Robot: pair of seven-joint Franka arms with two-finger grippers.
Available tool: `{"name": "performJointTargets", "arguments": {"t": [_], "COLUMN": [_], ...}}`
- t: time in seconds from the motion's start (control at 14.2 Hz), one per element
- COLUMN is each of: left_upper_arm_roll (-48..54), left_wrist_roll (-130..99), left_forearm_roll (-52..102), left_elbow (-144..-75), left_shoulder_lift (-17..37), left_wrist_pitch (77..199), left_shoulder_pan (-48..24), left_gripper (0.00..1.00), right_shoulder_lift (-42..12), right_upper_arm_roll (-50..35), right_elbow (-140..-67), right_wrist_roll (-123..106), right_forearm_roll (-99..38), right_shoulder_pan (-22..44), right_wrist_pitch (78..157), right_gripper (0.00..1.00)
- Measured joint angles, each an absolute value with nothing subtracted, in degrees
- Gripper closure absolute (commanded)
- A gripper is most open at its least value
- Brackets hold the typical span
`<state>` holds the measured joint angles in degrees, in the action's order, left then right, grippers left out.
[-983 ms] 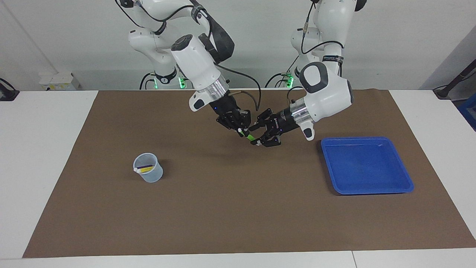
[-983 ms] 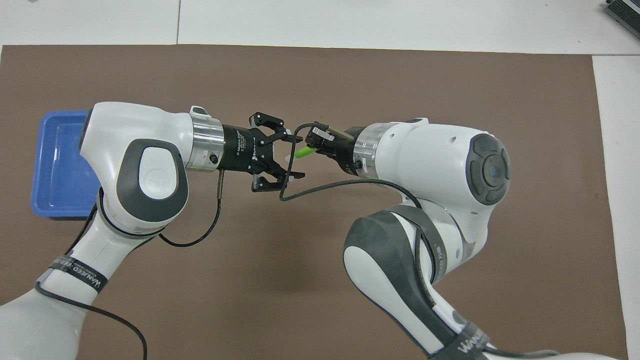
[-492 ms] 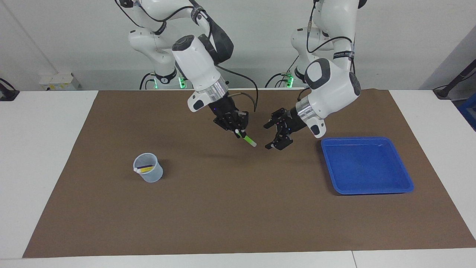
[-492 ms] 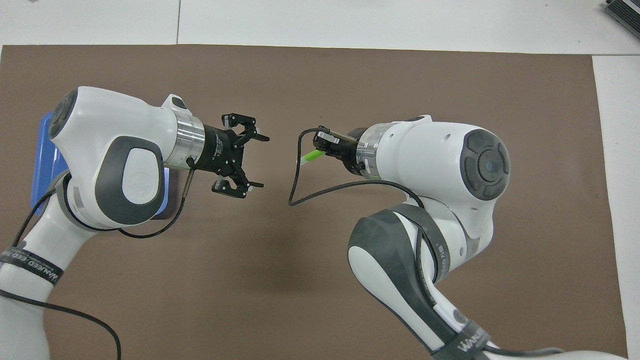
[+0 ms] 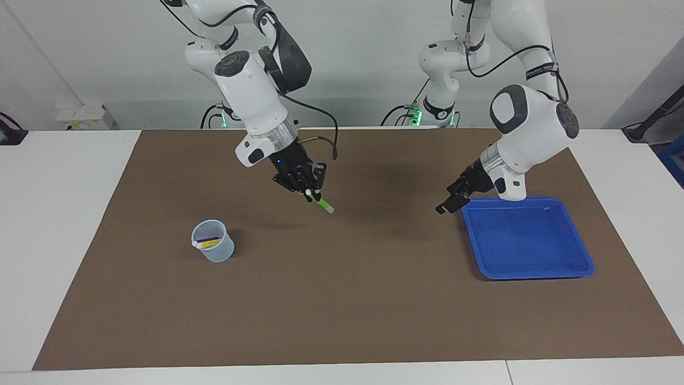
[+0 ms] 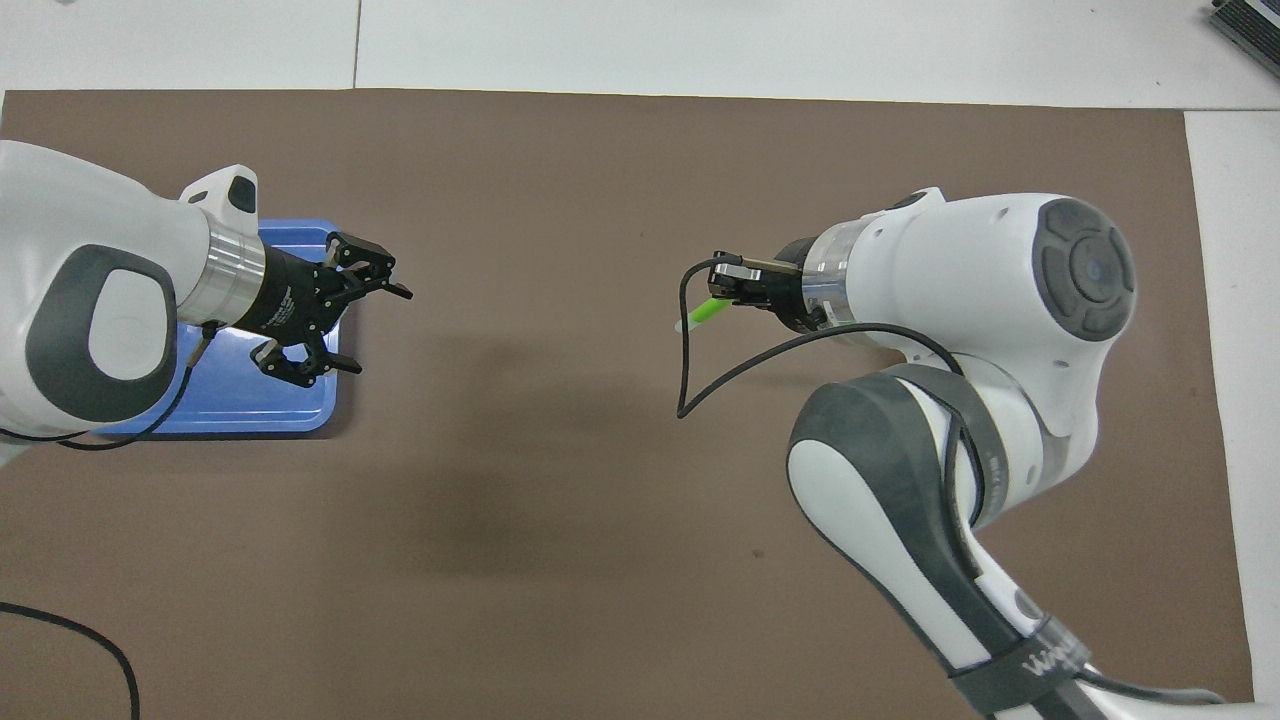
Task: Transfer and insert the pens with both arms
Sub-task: 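Insert the green pen into the white cup with the right gripper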
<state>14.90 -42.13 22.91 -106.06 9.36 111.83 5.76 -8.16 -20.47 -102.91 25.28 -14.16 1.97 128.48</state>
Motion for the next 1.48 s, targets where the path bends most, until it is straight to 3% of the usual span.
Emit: {"name": "performJointTargets", "arguments": {"t": [0.7,1.12,1.48], "left_upper_arm_roll": [14.96,16.12,14.74], "left_wrist_roll": [2.21,3.58,3.69], "left_forearm_roll": [1.58,1.08,1.0], "left_elbow": [-99.48,-98.65,-99.54], "left_shoulder_lift": [7.01,-6.76,-6.83], "left_wrist_pitch": [111.17,96.22,95.89], "left_shoulder_pan": [8.0,7.39,9.53], "left_gripper": [0.0,0.0,0.0], "right_shoulder_lift": [-6.09,-5.7,-5.7], "right_upper_arm_roll": [-20.32,-20.31,-20.37], "right_elbow": [-102.87,-102.9,-103.88], "right_wrist_roll": [-3.35,-7.61,-9.64], "right_forearm_roll": [-1.34,3.35,3.35], "right_shoulder_pan": [-9.53,-13.49,-16.66], "right_wrist_pitch": [119.12,118.83,118.83], "right_gripper": [1.0,1.0,1.0]}}
